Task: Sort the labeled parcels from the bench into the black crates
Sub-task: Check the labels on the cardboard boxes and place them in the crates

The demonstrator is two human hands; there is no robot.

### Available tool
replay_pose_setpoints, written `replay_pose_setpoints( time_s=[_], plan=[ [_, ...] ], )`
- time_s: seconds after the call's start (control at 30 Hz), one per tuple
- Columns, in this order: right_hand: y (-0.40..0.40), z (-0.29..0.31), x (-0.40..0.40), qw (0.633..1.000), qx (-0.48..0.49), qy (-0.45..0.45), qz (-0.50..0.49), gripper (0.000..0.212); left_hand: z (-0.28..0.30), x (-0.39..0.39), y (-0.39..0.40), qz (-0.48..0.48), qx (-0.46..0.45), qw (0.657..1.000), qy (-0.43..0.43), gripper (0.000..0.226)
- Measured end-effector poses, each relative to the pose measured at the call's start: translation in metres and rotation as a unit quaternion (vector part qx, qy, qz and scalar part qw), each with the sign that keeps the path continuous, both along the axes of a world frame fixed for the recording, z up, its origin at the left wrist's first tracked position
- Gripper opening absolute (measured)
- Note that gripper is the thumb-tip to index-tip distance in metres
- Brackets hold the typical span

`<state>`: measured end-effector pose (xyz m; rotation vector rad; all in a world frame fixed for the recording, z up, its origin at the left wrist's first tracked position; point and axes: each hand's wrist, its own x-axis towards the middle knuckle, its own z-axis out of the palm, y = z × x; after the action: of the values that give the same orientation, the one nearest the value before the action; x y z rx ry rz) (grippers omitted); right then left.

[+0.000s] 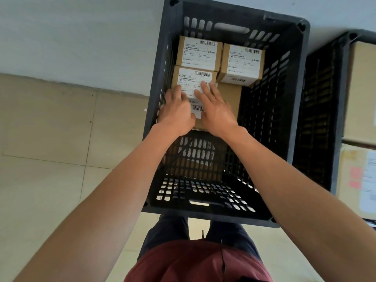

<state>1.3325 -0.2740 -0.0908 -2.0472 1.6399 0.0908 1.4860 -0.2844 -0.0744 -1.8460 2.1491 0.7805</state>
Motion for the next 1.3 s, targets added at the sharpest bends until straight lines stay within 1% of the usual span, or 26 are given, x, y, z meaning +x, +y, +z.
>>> replay_pose_setpoints(
  time_s=[0.03, 0.1, 0.17, 0.2, 0.27, 0.37, 0.5, 0.63, 0.73, 0.8, 0.93, 1.0, 1.1, 1.2, 1.3],
  plan=[
    [-0.001, 0.003, -0.001, 1.000, 0.008, -0.002, 0.001, 0.070, 0.001, 0.000, -0.002, 0.008, 0.009, 1.000, 0.008, 0.069],
    [0.002, 0.011, 0.000, 0.999, -0.020, -0.028, -0.026, 0.062, 0.003, 0.001, -0.004, 0.030, 0.024, 0.999, 0.032, 0.064],
    [0.011, 0.022, 0.000, 0.988, -0.067, -0.089, -0.103, 0.054, 0.006, 0.003, -0.004, 0.053, 0.024, 0.995, 0.076, 0.065],
    [0.017, 0.028, -0.001, 0.977, -0.071, -0.130, -0.151, 0.052, 0.008, 0.004, -0.002, 0.063, 0.018, 0.993, 0.103, 0.068],
    [0.029, 0.047, -0.003, 0.950, -0.051, -0.199, -0.236, 0.051, 0.017, 0.007, 0.004, 0.075, -0.003, 0.986, 0.150, 0.071],
    [0.049, 0.078, -0.017, 0.904, -0.032, -0.251, -0.344, 0.047, 0.041, 0.008, 0.014, 0.083, -0.006, 0.980, 0.184, 0.067],
    [0.083, 0.113, -0.046, 0.863, -0.039, -0.299, -0.406, 0.043, 0.083, -0.003, 0.030, 0.117, 0.025, 0.958, 0.261, 0.057],
    [0.120, 0.146, -0.083, 0.832, -0.052, -0.326, -0.445, 0.041, 0.123, -0.040, 0.053, 0.091, 0.015, 0.940, 0.329, 0.047],
    [0.154, 0.171, -0.119, 0.810, -0.083, -0.339, -0.471, 0.038, 0.142, -0.080, 0.076, 0.066, 0.019, 0.925, 0.373, 0.040],
    [0.180, 0.184, -0.146, 0.785, -0.111, -0.353, -0.497, 0.035, 0.153, -0.111, 0.094, 0.040, 0.034, 0.918, 0.393, 0.038],
    [0.243, 0.203, -0.200, 0.734, -0.157, -0.360, -0.554, 0.035, 0.169, -0.178, 0.139, -0.005, 0.052, 0.905, 0.423, 0.037],
    [0.277, 0.211, -0.225, 0.714, -0.183, -0.356, -0.574, 0.031, 0.177, -0.210, 0.163, -0.026, 0.058, 0.899, 0.432, 0.040],
    [0.331, 0.221, -0.264, 0.685, -0.202, -0.361, -0.599, 0.035, 0.190, -0.257, 0.200, -0.058, 0.068, 0.891, 0.446, 0.043],
    [0.383, 0.231, -0.298, 0.665, -0.216, -0.365, -0.614, 0.040, 0.202, -0.301, 0.235, -0.096, 0.077, 0.881, 0.457, 0.037],
    [0.428, 0.236, -0.331, 0.652, -0.235, -0.358, -0.626, 0.039, 0.213, -0.344, 0.269, -0.146, 0.073, 0.874, 0.458, 0.035]
  ],
)
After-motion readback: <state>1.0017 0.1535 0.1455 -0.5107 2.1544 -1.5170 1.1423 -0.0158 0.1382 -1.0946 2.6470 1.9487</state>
